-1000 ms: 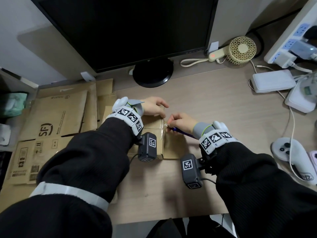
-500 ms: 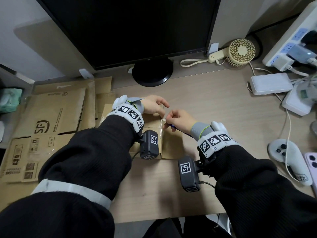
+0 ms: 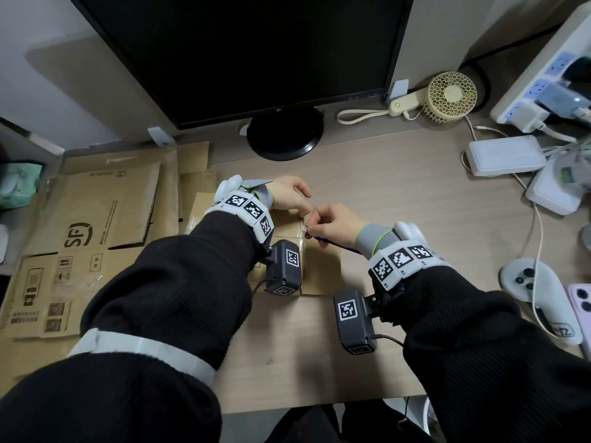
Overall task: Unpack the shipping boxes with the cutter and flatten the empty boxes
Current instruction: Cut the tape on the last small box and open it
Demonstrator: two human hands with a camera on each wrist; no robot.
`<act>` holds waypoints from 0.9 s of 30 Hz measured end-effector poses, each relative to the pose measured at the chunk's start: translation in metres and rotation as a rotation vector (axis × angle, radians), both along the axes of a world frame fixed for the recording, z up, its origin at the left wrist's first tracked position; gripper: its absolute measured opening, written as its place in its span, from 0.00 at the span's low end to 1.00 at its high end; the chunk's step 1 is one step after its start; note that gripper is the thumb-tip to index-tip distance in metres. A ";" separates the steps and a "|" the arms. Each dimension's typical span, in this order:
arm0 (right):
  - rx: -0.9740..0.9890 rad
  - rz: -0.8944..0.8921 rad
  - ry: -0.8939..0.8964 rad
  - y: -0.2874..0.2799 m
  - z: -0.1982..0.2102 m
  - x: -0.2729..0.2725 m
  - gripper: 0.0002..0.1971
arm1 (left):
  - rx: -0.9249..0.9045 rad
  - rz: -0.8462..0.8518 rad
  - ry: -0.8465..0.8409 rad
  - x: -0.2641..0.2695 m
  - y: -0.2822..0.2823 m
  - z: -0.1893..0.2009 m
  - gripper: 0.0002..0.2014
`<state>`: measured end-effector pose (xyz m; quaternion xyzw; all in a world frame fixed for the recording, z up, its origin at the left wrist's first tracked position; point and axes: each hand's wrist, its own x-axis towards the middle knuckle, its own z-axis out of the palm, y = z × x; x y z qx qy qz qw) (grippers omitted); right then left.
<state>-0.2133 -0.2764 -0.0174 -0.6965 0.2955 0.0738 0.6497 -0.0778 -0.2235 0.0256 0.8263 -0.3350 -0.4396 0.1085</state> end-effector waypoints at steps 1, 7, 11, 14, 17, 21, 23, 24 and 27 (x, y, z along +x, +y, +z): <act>-0.009 0.010 0.003 0.000 0.000 -0.001 0.15 | 0.004 0.008 -0.001 -0.001 0.000 0.000 0.17; -0.119 0.110 0.076 -0.005 0.007 0.007 0.12 | 0.003 0.054 -0.036 -0.003 0.000 -0.004 0.19; -0.093 0.152 0.092 -0.002 0.009 0.003 0.14 | 0.034 0.060 -0.043 -0.005 0.002 -0.004 0.20; -0.020 0.148 0.087 0.004 0.007 -0.003 0.16 | 0.061 0.085 -0.040 -0.008 0.001 -0.003 0.20; -0.027 0.112 0.054 0.006 0.004 -0.004 0.15 | 0.066 0.099 -0.049 -0.010 0.000 -0.002 0.22; 0.012 0.142 0.063 0.006 0.003 -0.007 0.16 | 0.075 0.102 -0.063 -0.009 0.002 -0.002 0.20; 0.023 0.181 0.066 0.006 0.004 -0.007 0.16 | 0.080 0.092 -0.077 -0.010 0.003 -0.001 0.21; 0.020 0.185 0.062 0.006 0.005 -0.007 0.17 | 0.079 0.090 -0.086 -0.010 0.003 -0.001 0.22; 0.029 0.162 0.052 0.009 0.003 -0.009 0.16 | 0.072 0.088 -0.090 -0.009 0.003 -0.002 0.24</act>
